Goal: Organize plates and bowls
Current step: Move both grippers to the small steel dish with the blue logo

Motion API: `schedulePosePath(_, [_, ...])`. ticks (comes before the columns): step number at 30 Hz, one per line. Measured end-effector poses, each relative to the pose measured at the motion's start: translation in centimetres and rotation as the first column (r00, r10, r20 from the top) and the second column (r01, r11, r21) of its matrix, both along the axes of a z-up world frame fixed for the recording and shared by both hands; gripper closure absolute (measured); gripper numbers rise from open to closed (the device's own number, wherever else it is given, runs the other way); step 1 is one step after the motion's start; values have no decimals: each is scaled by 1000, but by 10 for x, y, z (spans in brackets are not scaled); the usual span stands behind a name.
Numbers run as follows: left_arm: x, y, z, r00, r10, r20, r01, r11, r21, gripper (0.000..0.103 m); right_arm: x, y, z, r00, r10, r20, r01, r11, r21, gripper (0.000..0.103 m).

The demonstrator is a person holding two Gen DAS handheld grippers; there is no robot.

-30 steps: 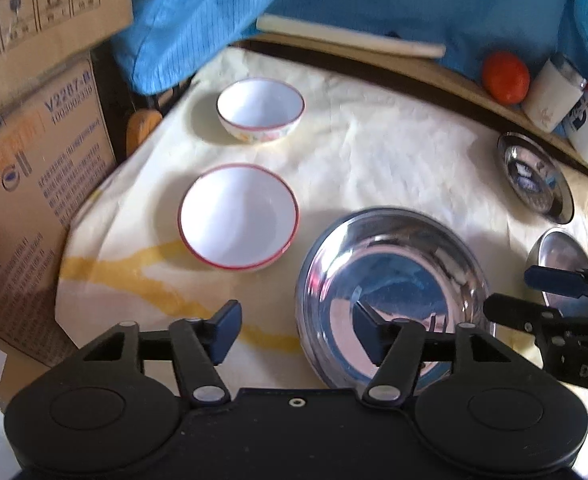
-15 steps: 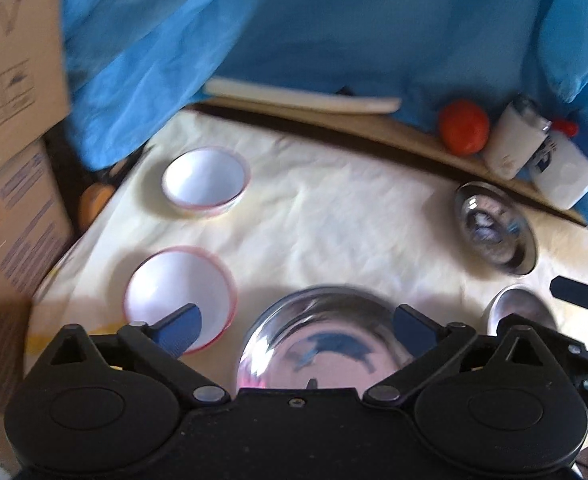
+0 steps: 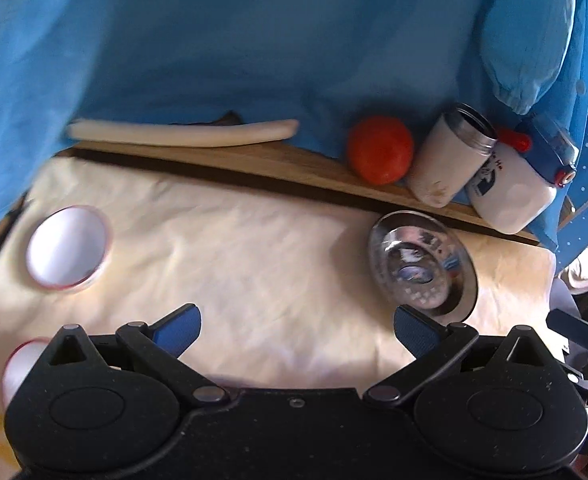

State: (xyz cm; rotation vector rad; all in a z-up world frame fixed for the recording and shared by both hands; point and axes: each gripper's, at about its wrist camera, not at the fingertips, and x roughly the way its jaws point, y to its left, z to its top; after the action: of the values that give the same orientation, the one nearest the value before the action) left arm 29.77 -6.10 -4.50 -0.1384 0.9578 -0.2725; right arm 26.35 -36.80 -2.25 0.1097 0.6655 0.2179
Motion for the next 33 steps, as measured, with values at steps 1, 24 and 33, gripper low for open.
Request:
schedulePosePath(1, [6, -7, -1, 1000, -12, -2, 12, 1000, 2, 1, 3, -5, -1, 1000, -21, -7, 21, 1000, 2, 0])
schedulePosePath(24, [97, -101, -60, 995, -70, -72, 76, 994, 82, 1, 83, -48, -47, 963, -190, -192, 191, 982, -13, 2])
schedulePosePath(33, [103, -109, -66, 995, -71, -72, 76, 994, 73, 1, 97, -43, -58, 957, -186, -221, 191, 982, 1, 16])
